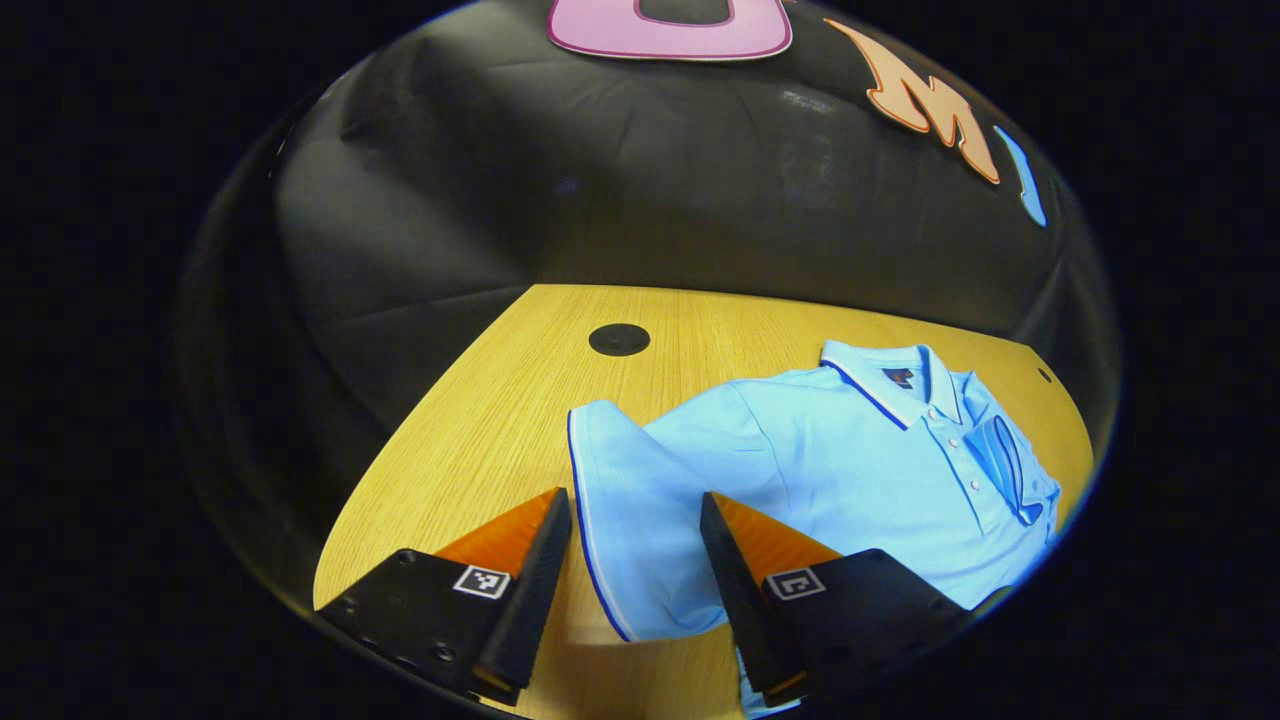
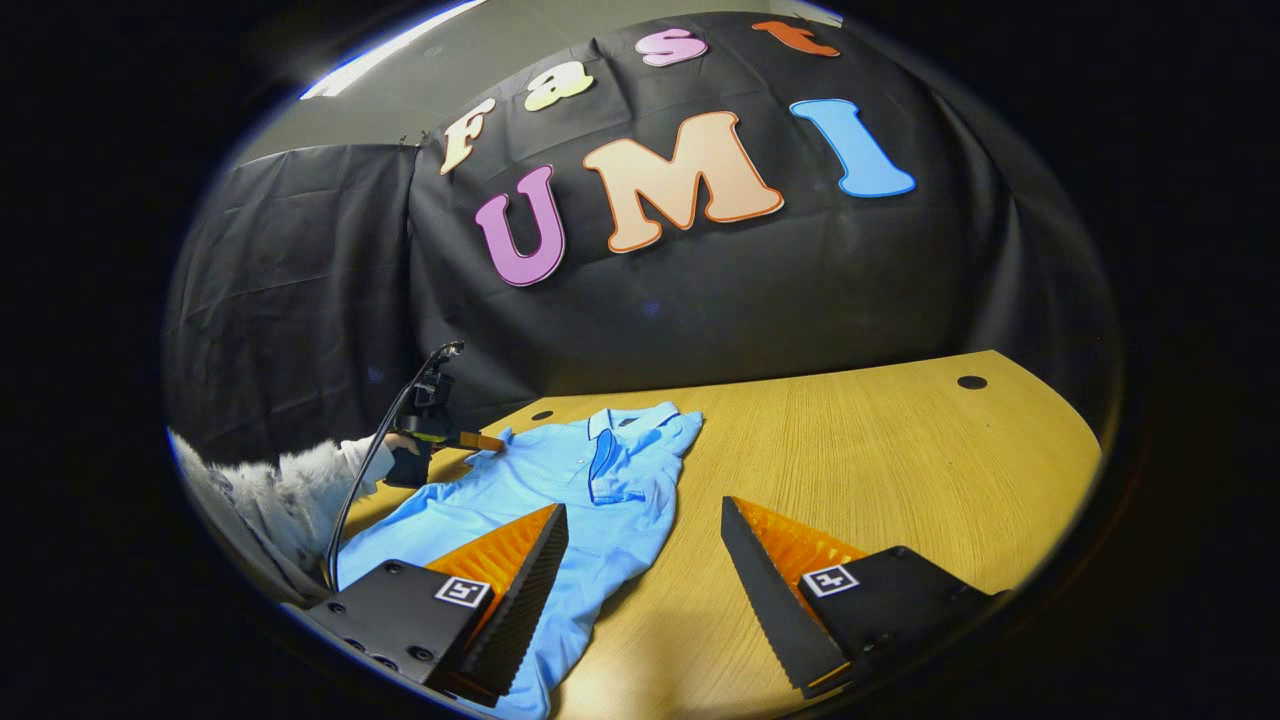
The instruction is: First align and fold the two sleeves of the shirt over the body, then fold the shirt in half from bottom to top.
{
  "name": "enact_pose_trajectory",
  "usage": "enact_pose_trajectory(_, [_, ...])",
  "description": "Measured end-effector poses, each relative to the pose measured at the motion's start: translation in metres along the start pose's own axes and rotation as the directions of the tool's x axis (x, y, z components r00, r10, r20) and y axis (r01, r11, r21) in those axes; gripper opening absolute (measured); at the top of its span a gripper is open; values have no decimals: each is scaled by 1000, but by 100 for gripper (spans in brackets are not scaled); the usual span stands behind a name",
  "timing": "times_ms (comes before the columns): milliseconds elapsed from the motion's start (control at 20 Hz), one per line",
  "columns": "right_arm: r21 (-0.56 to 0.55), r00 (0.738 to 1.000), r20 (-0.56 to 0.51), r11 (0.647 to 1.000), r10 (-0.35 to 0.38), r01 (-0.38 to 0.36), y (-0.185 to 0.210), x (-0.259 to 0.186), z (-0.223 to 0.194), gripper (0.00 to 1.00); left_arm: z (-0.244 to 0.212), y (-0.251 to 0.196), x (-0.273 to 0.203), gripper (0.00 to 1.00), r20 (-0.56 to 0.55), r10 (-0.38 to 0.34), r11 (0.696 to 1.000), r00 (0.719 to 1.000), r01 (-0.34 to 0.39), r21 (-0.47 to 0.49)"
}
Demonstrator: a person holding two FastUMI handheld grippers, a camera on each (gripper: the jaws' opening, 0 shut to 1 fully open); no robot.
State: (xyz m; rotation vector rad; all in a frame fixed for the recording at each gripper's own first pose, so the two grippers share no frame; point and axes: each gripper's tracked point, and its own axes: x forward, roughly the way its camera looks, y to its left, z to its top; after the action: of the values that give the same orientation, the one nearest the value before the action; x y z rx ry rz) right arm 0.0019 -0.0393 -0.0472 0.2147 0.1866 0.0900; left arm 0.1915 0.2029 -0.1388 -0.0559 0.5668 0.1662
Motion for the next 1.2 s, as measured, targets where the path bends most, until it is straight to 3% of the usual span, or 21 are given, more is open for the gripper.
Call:
enact_pose_trajectory(100, [-1,1000,-2,1000,0,0,2,1,-1,97,1,-3,-1,69,2,-27,1000,1000,27,3])
enact_pose_trajectory(250, [2,1000,-4,1000,3,-3,2,-1,-2,97,2,-13,-4,19,-3,-51,999,999,51,-2])
enact_pose_trajectory(350, [4,1000,1,1000,6,-6,3,-2,1,97,1,-14,-4,2,-19,-33,999,999,33,11])
enact_pose_trajectory(650, [-6,1000,9,1000,-6,6,0,-7,3,97,40,-34,-24,0,38,-26,998,999,24,58])
enact_pose_trajectory(900, [4,1000,8,1000,-2,2,1,-8,4,97,70,-94,-47,0,80,-107,987,991,96,132])
enact_pose_trajectory(1000, [-2,1000,14,1000,-11,11,-1,-9,5,92,68,-124,-47,0,72,-148,976,986,134,169])
enact_pose_trajectory(1050, [-4,1000,14,1000,-11,11,-1,-10,4,97,66,-139,-47,0,65,-171,970,983,157,185])
enact_pose_trajectory(1200, [-3,1000,9,1000,-5,5,2,-9,3,97,54,-174,-41,0,35,-213,954,976,200,222])
